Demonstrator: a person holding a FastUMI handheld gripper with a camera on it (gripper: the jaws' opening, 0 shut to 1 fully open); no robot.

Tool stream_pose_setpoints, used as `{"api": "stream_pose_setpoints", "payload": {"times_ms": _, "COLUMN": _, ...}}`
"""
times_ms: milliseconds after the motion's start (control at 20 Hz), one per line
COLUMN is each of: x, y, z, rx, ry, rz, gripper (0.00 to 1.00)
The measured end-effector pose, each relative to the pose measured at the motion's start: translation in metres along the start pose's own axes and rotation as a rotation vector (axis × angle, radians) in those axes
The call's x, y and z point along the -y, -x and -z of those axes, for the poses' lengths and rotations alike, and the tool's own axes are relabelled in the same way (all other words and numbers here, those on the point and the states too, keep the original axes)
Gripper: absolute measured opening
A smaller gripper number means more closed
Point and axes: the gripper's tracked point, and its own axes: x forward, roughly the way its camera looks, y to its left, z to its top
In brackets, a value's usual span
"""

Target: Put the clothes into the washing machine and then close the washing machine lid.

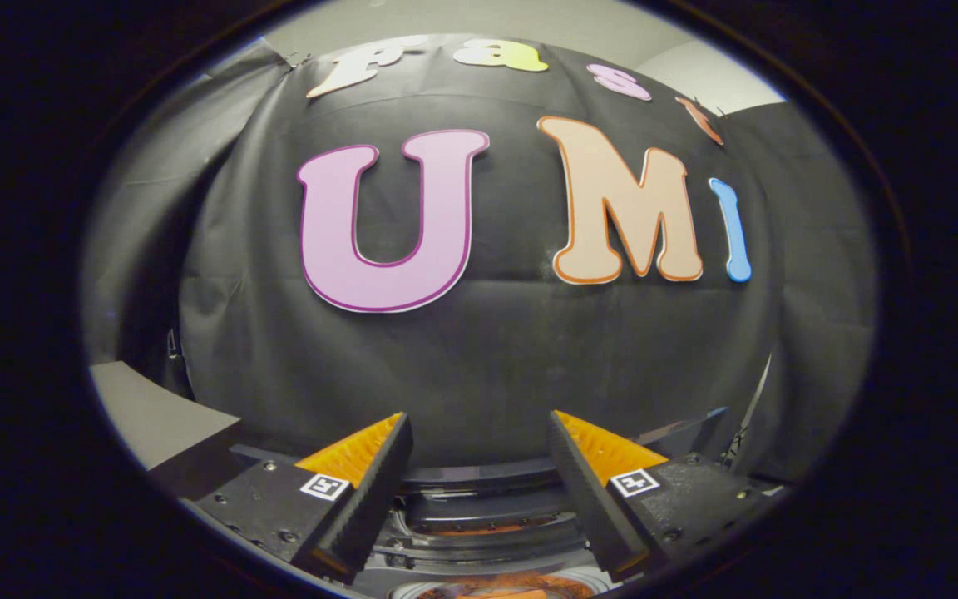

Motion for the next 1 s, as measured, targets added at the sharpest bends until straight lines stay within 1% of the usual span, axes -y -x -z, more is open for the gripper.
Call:
{"api": "stream_pose_setpoints", "payload": {"times_ms": 350, "x": 0.006, "y": 0.038, "z": 0.002, "rx": 0.035, "ry": 0.000, "rz": -0.002, "gripper": 0.98}}
{"api": "stream_pose_setpoints", "payload": {"times_ms": 1000, "x": 0.013, "y": 0.076, "z": 0.011, "rx": 0.067, "ry": -0.002, "rz": -0.012, "gripper": 0.98}}
